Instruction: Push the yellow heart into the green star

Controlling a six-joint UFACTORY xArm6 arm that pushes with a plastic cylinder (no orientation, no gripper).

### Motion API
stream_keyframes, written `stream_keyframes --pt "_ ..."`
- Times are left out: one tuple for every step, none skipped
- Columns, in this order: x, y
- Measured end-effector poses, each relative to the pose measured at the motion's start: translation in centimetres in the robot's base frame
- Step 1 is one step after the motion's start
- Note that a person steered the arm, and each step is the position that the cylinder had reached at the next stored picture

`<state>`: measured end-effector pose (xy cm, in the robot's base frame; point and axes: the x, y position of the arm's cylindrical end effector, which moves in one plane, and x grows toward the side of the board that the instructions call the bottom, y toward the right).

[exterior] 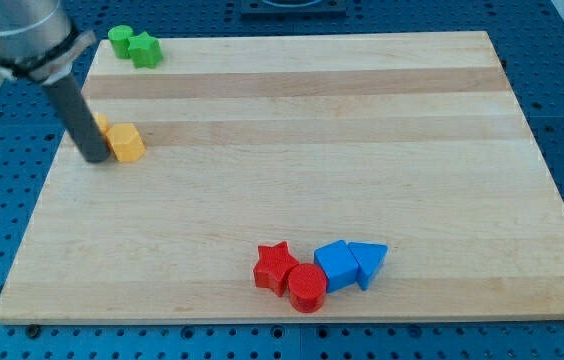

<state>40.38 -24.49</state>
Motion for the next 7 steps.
stream_keyframes --pt "-6.8 -0.1" --pt "-11.7 -0.4" --pt "-11.1 -0.4" --pt "-7.8 -0.5" --pt "-6.1 -1.1" --pt "-6.5 -3.5" --pt "-7.5 -4.7"
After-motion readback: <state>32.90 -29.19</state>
